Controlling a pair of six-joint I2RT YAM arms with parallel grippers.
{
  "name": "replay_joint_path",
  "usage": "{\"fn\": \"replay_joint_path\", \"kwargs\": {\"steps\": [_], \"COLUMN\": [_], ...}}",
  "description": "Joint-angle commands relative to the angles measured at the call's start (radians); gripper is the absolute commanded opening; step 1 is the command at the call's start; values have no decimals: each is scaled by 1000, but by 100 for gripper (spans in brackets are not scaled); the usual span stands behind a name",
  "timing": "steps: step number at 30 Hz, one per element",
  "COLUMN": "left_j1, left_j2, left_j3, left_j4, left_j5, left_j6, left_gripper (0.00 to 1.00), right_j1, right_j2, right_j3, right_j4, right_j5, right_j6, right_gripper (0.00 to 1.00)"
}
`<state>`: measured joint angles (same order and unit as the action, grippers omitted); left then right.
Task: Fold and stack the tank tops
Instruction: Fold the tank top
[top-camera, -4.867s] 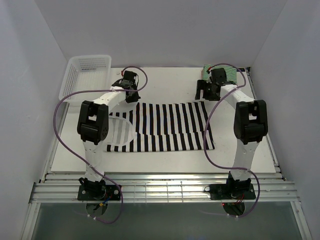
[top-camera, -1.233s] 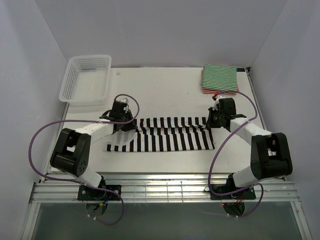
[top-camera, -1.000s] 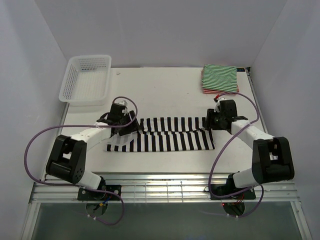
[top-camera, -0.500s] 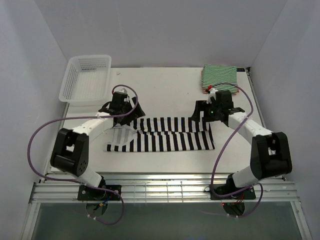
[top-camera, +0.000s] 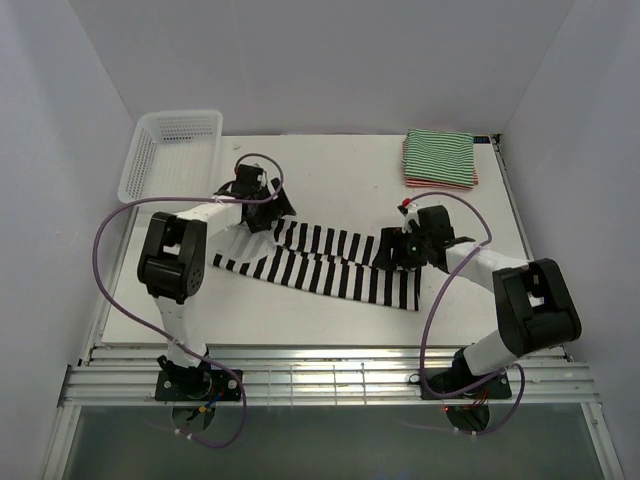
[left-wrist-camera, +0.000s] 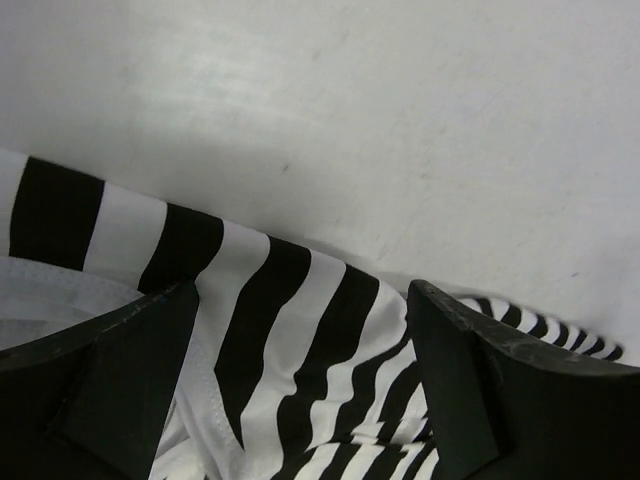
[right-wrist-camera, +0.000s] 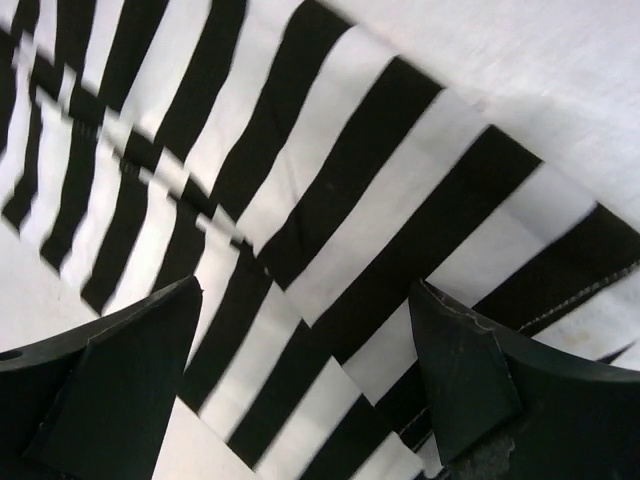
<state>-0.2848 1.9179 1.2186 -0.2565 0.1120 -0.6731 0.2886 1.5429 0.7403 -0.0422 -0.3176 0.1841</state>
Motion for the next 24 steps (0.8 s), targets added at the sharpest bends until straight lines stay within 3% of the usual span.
{"fn": "replay_joint_path", "kwargs": {"steps": [1,5,9,11,14,18,24], "left_j1": [-7,-34,-86,-112,-132,-139,-143], "left_j2": [223,444,705,810,859,798,669], "left_j3": [115,430,927,1036,1108,1001,1038], "left_j4": [-12,-33,-153,-164,-104,40,73], "left_j5": [78,164,190,201,245,290,321], "left_j6": [55,101,112,95,57,18,24], "left_gripper": [98,98,98,98,98,98,98], "right_j1": [81,265,491,547,616,647,649], "right_j2": [-73,-159,-176,-155,-109,-87,-214], "right_j3": [-174,-265,-294,-270,-202,-102,7], "right_j4": [-84,-136,-127,-107,-71,-113,-278], "right_j5": [-11,51,51,38,18,44,219], "right_j6": [57,118,216,251,259,233,206], "right_gripper": [90,90,90,90,90,90,90]}}
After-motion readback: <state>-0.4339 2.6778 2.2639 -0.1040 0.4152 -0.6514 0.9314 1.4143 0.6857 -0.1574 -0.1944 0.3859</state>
